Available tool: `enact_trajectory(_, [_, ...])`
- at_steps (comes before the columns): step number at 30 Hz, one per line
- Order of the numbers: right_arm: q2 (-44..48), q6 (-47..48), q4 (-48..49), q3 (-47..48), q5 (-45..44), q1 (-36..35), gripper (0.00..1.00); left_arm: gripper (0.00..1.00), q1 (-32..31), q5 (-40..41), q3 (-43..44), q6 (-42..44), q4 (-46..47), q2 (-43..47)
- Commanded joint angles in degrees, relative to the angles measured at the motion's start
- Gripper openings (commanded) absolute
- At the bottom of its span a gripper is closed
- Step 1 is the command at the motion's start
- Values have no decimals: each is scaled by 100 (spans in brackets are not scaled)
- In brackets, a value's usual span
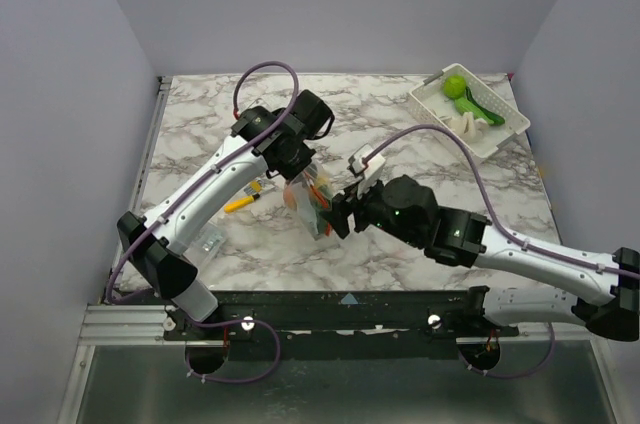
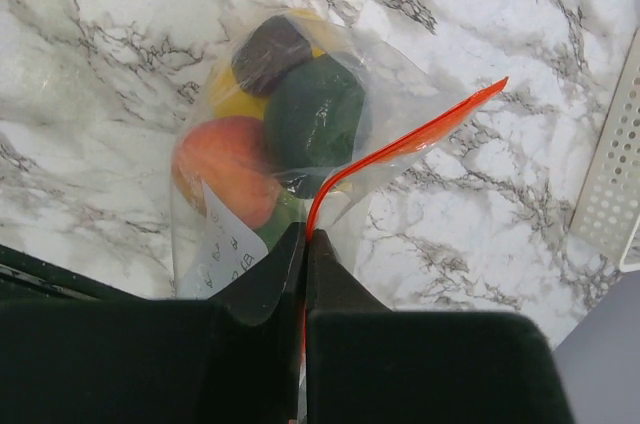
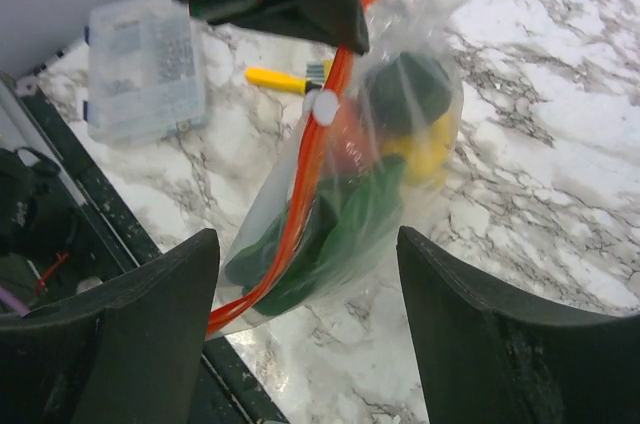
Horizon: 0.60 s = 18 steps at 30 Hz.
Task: Place the food in the zip-top bag and seal the zipper
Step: Adjust the zipper food storage bag at the center of the board.
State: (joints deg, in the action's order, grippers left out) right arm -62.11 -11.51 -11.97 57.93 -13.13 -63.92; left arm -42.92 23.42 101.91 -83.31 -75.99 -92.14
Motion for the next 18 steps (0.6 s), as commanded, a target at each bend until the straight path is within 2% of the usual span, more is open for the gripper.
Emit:
enact_trajectory(1, [-321, 243, 678, -264, -1398, -695, 75, 0, 174, -204, -343, -766, 33, 411])
enact_trajectory(3, [-567, 208, 687, -178, -2185, -1035, 74, 0, 230, -336, -365, -774, 22, 390])
enact_trajectory(7, [-995, 78, 562, -27, -3191, -1351, 74, 0, 265, -362, -289, -820, -109, 300])
enact_trajectory(11, [-1274, -86, 220, 60, -3568, -1456, 67, 0, 272, -285, -262, -906, -184, 312])
enact_trajectory(12, [-1254, -226, 116, 35, -3675, -1480, 62, 0, 277, -237, -251, -913, -206, 331])
enact_trajectory(14, [-1037, -453, 48, -139, -3776, -1483, 45, 0, 306, -83, -256, -903, -292, 398])
enact_trajectory(16, [-650, -390, 290, -391, -3696, -1482, 18, 0, 364, 64, -368, -902, -361, 515])
enact_trajectory(18, [-251, -82, 667, -615, -3356, -1480, 6, 0, 440, 6, -620, -901, -271, 711])
